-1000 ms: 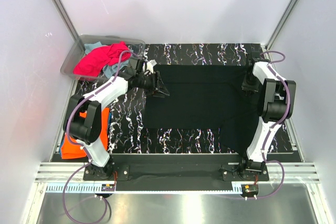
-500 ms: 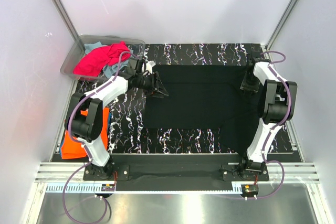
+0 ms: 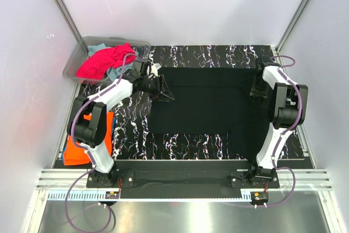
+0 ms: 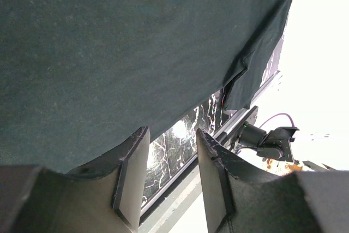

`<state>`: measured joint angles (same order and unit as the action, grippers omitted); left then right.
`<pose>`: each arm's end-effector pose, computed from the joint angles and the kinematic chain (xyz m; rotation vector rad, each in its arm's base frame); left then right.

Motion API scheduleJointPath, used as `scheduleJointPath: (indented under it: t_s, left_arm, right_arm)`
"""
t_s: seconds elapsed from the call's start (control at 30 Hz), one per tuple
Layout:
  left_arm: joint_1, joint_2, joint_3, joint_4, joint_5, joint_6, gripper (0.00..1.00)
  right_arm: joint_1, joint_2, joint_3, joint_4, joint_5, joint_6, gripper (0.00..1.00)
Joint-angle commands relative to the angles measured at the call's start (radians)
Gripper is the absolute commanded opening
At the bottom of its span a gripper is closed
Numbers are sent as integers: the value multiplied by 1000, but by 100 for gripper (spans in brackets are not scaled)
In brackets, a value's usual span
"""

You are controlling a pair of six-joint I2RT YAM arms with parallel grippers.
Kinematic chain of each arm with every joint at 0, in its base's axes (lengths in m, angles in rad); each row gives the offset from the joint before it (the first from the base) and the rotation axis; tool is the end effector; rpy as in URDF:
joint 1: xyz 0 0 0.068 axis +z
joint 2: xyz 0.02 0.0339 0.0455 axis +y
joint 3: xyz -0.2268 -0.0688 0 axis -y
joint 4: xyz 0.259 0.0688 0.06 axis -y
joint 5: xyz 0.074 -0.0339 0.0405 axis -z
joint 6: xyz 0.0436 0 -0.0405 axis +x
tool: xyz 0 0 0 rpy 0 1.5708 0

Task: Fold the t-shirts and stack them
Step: Fold the tshirt

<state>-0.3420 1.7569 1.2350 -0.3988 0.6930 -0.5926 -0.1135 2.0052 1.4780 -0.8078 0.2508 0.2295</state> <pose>0.3501 -0.1542 0.1737 -0.0110 2.6189 -1.2327 0.3929 -0.0557 0.1278 0.5326 2.8235 -0.3418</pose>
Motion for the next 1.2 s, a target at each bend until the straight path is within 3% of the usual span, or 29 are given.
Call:
scheduleJointPath:
  t_s: [0.0,0.03,0.23,0.3,0.33,0.43,0.77,0.97,1.1,1.17]
  left_arm:
    - [8,-4,29,12,25,19,44]
    - [8,-8,26,15,22,22,44]
    - [8,-7,24,12,20,24,44]
    - [9,-5,26,12,22,25,44]
    - [9,-7,24,14,22,25,44]
    - [12,1,24,12,25,22,44]
    - [23,-8,24,12,23,25,44]
    - [23,-27,18,14,16,33,45]
    - [21,-31,12,8,7,40,45]
    - [23,-28,14,9,11,40,45]
  right_arm:
    - [-5,6,11,15,25,-13,30]
    - [-8,4,11,21,24,-9,24]
    - [-11,-2,21,25,4,1,12]
    - [-11,-35,7,24,-10,-1,16]
    - [-11,-48,-1,24,-33,1,30]
    - [-11,-92,-31,24,-65,4,43]
    - [-11,-66,-67,38,-50,5,48]
    - [-11,-23,-51,56,2,-10,45]
    - [-11,-28,-47,67,33,-16,38]
    - [-11,-32,-42,67,42,-18,28]
